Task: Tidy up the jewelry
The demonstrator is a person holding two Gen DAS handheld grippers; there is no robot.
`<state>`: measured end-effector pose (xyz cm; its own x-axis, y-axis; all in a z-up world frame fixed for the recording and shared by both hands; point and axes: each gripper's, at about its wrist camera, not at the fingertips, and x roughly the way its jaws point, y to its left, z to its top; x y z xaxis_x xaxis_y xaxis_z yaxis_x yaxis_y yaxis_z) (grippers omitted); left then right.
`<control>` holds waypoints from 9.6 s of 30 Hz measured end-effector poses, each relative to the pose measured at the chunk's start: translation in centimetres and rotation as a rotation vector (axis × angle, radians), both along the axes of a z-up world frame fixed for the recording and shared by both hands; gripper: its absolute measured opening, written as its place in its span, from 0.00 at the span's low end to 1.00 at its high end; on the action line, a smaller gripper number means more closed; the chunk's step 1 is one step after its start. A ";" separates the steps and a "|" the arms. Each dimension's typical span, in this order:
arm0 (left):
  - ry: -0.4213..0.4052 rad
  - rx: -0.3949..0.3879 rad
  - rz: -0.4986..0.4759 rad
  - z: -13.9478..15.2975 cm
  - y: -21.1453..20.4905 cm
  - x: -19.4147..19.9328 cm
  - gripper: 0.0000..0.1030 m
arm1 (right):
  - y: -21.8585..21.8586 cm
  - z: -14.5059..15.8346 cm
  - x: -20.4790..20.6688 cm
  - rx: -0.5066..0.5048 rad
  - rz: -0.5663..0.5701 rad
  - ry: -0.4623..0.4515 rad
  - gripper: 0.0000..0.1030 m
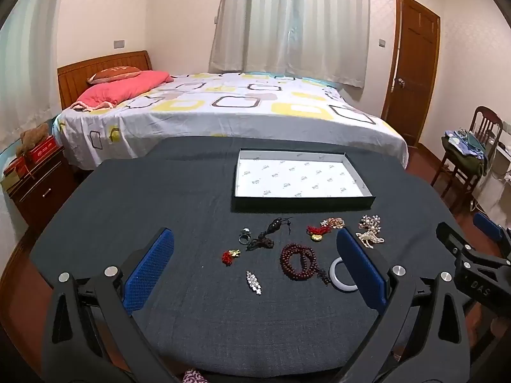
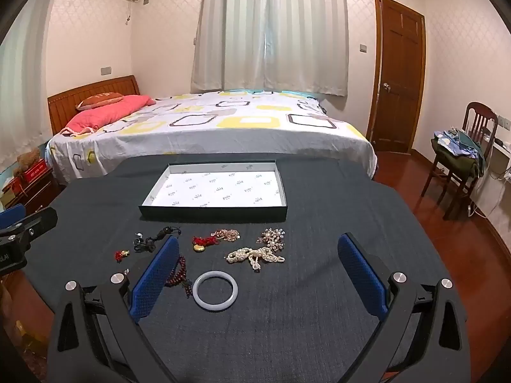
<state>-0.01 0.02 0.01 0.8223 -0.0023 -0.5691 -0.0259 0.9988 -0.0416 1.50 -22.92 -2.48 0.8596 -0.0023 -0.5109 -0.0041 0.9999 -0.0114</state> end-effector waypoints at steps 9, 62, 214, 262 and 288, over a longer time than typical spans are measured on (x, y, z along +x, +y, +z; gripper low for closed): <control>-0.009 0.010 0.003 0.4 -0.3 -0.2 0.96 | 0.1 0.2 0.2 0.000 -0.002 0.000 0.94; -0.004 0.000 -0.004 0.5 0.1 -0.6 0.96 | -0.2 1.1 0.0 -0.002 0.005 -0.007 0.94; 0.353 -0.021 -0.088 -14.5 1.4 9.0 0.15 | 2.2 -12.8 8.9 0.028 0.158 0.315 0.66; 0.446 0.028 -0.107 -16.0 -3.6 41.5 0.21 | 1.7 -12.8 39.5 0.013 0.126 0.429 0.66; 0.235 0.019 -0.086 -10.9 -2.9 36.9 0.70 | 0.5 -8.0 33.9 0.004 0.101 0.278 0.75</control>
<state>36.88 -2.85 -10.89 0.6644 -0.0536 -0.7454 0.0521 0.9983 -0.0253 35.37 -22.43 -10.52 0.6824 0.0783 -0.7268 -0.1056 0.9944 0.0079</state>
